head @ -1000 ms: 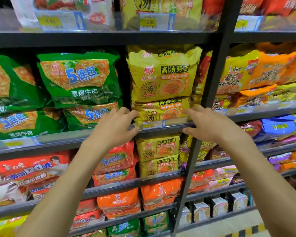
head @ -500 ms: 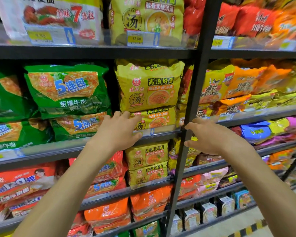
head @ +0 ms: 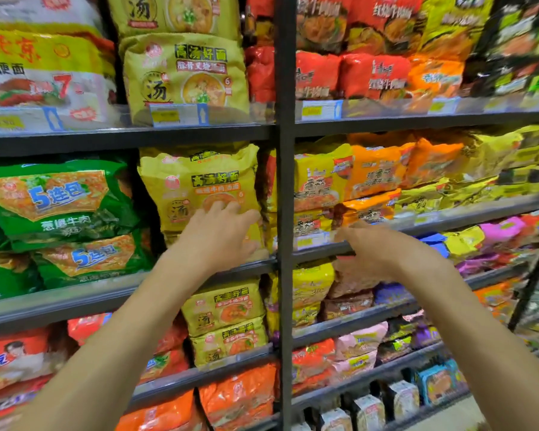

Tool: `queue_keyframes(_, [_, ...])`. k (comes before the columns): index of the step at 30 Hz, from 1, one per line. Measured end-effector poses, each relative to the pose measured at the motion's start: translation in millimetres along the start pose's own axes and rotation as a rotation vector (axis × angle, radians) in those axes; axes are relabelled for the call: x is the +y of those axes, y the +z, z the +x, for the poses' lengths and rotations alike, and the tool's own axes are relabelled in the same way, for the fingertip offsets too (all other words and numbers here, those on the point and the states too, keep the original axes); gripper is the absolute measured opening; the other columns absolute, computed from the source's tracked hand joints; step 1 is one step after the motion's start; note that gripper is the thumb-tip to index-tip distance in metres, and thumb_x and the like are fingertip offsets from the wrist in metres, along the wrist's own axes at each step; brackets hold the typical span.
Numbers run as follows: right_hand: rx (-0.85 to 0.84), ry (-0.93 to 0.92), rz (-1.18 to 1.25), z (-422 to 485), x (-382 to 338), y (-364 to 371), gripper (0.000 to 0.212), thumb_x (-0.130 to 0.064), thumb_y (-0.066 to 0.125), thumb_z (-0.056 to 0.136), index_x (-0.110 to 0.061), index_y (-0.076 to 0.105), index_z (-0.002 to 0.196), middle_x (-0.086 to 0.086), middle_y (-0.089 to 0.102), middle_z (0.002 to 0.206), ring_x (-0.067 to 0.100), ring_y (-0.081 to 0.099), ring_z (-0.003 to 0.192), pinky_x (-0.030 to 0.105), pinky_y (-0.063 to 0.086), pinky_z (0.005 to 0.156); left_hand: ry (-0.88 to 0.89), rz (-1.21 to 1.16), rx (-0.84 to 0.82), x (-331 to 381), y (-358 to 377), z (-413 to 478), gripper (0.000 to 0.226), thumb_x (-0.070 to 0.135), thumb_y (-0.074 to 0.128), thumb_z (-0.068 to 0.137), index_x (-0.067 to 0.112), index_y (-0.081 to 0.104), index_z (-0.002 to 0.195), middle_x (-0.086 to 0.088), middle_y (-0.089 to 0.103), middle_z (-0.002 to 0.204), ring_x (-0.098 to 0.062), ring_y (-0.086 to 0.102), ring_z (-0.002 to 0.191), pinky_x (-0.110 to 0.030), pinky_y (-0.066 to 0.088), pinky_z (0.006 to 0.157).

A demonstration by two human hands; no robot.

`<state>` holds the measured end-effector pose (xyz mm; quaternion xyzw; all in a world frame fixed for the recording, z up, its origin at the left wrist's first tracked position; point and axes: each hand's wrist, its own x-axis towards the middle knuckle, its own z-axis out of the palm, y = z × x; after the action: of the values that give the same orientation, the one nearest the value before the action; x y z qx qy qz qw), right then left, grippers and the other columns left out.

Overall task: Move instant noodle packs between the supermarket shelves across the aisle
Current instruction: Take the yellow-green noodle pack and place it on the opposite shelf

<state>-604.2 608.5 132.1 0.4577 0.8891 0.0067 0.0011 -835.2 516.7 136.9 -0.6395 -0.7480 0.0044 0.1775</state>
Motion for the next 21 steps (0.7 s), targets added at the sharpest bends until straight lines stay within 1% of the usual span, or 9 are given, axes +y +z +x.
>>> queue_keyframes(1, [0.001,0.005,-0.009,-3,13,-4,0.056,-0.043,0.053,0.099,-0.024,0.038,0.149,0.004,0.040,0.148,0.025,0.052,0.120,0.035,0.048,0.087,-0.006,0.000,-0.005,11,-5,6,0.061,0.054,0.048,0.099,0.034,0.030,0.154,-0.007,0.038,0.158,-0.033,0.035,0.144,-0.052,0.039,0.109])
queue_keyframes(4, [0.003,0.017,-0.023,-9,49,-12,0.056,-0.042,0.056,0.098,-0.023,0.039,0.148,0.005,0.039,0.150,0.028,0.052,0.125,0.039,0.048,0.095,-0.039,-0.038,-0.015,40,-19,19,0.060,0.055,0.046,0.100,0.036,0.030,0.155,-0.005,0.042,0.154,-0.032,0.038,0.143,-0.051,0.040,0.108])
queue_keyframes(8, [0.031,0.003,0.014,-22,99,-12,0.061,-0.044,0.055,0.098,-0.024,0.034,0.152,0.005,0.035,0.155,0.028,0.047,0.132,0.042,0.047,0.101,-0.061,-0.104,0.021,82,-26,25,0.059,0.056,0.044,0.100,0.037,0.030,0.154,-0.002,0.046,0.151,-0.029,0.045,0.138,-0.048,0.047,0.102])
queue_keyframes(11, [0.048,0.006,0.028,-32,134,-9,0.064,-0.046,0.054,0.098,-0.026,0.031,0.154,0.004,0.030,0.159,0.028,0.045,0.136,0.045,0.046,0.103,-0.063,-0.131,0.014,118,-29,36,0.059,0.055,0.045,0.101,0.036,0.030,0.155,-0.001,0.045,0.152,-0.028,0.045,0.137,-0.047,0.047,0.102])
queue_keyframes(14, [0.039,0.025,0.047,-45,165,-3,0.061,-0.045,0.054,0.097,-0.027,0.034,0.152,0.006,0.038,0.152,0.028,0.052,0.126,0.044,0.049,0.098,-0.039,-0.146,0.019,155,-33,49,0.059,0.054,0.045,0.101,0.036,0.029,0.155,0.000,0.043,0.155,-0.027,0.042,0.141,-0.047,0.045,0.103])
queue_keyframes(17, [0.030,0.058,0.052,-58,195,3,0.060,-0.048,0.055,0.096,-0.027,0.035,0.150,0.006,0.037,0.153,0.027,0.051,0.129,0.043,0.048,0.099,0.018,-0.155,-0.003,191,-34,63,0.059,0.055,0.044,0.101,0.036,0.031,0.155,0.002,0.042,0.156,-0.026,0.041,0.142,-0.047,0.045,0.105])
queue_keyframes(21, [0.003,0.109,0.087,-71,233,17,0.062,-0.047,0.056,0.095,-0.024,0.037,0.149,0.005,0.042,0.148,0.027,0.051,0.129,0.040,0.046,0.101,0.090,-0.151,-0.036,227,-29,85,0.059,0.058,0.044,0.100,0.037,0.032,0.154,0.003,0.046,0.152,-0.025,0.044,0.138,-0.045,0.047,0.101])
